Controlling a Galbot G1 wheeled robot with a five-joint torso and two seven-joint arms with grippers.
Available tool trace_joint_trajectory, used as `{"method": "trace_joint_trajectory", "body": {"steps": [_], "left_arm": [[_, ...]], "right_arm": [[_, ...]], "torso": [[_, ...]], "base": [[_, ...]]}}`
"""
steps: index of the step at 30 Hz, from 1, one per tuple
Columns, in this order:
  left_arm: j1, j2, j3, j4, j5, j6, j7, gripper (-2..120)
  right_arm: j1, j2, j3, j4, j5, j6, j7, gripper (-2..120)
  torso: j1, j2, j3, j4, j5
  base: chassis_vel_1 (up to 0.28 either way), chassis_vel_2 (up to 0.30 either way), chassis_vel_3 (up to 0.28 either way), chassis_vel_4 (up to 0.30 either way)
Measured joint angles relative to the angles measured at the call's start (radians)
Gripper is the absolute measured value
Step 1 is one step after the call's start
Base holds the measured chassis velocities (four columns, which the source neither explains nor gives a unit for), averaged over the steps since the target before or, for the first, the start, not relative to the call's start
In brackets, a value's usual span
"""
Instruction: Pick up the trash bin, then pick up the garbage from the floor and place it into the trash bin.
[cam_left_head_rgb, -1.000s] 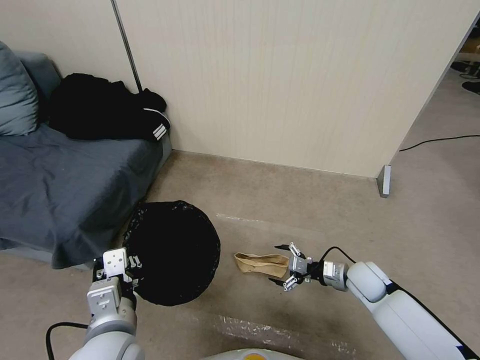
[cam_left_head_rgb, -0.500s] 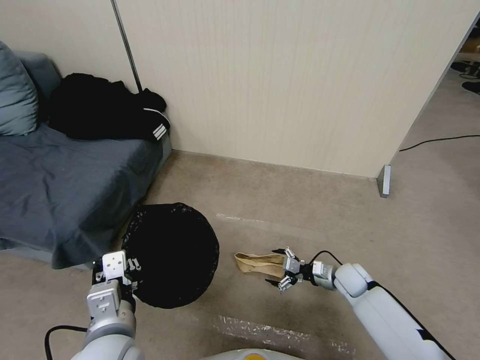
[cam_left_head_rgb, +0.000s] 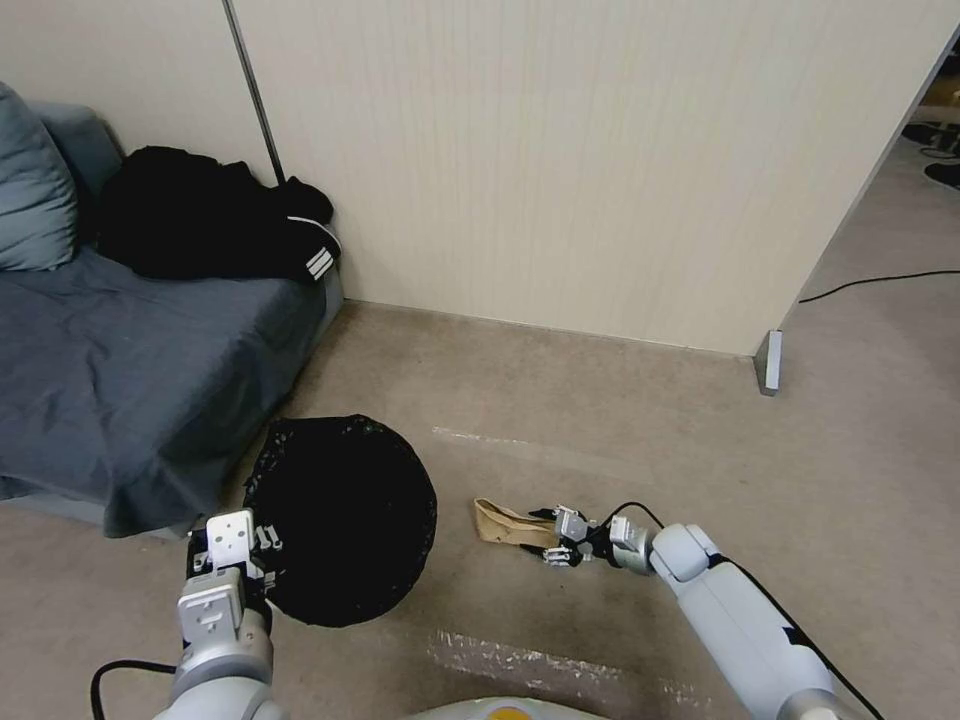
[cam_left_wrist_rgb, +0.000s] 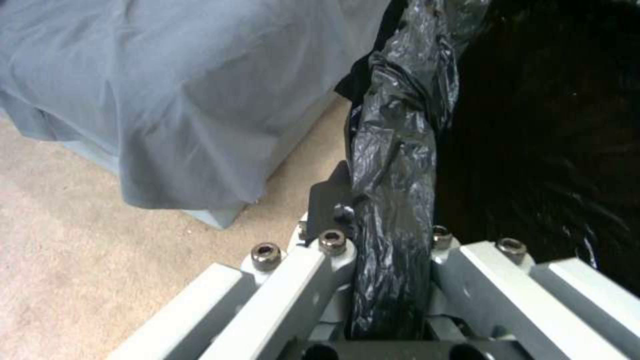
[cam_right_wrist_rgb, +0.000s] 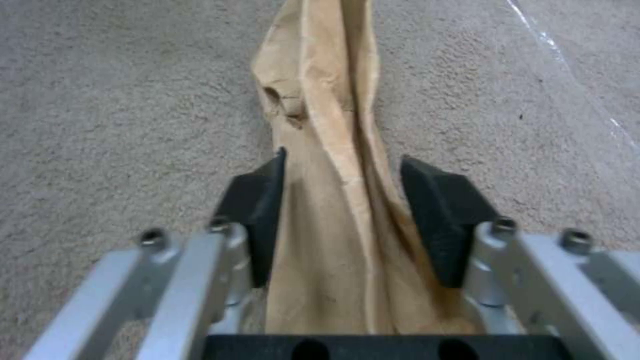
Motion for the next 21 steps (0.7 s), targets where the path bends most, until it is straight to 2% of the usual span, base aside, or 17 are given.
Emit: {"method": "trace_joint_trajectory", "body": {"steps": [1, 9, 12, 21], "left_arm": [[0.000, 0.000, 0.000, 0.000, 0.000, 0.000, 0.000, 3], [-0.002, -0.002, 0.006, 0.005, 0.002, -0.002, 0.000, 3], [-0.003, -0.001, 0.006, 0.006, 0.002, -0.002, 0.000, 3], [-0.004, -0.001, 0.008, 0.006, 0.001, -0.004, 0.000, 3]], "right_arm": [[0.000, 0.000, 0.000, 0.000, 0.000, 0.000, 0.000, 39], [-0.010, -0.010, 0.008, 0.009, 0.016, -0.005, 0.001, 7], [-0.012, -0.011, 0.010, 0.012, 0.021, -0.006, 0.002, 0], [-0.014, -0.015, 0.020, 0.025, 0.053, -0.007, 0.010, 0]], "torso": [[0.000, 0.000, 0.000, 0.0000, 0.0000], [0.000, 0.000, 0.000, 0.0000, 0.0000], [0.000, 0.000, 0.000, 0.0000, 0.0000], [0.000, 0.000, 0.000, -0.0001, 0.0000]], "base": [[0.000, 0.000, 0.000, 0.000], [0.000, 0.000, 0.000, 0.000], [0.000, 0.000, 0.000, 0.000], [0.000, 0.000, 0.000, 0.000]]}}
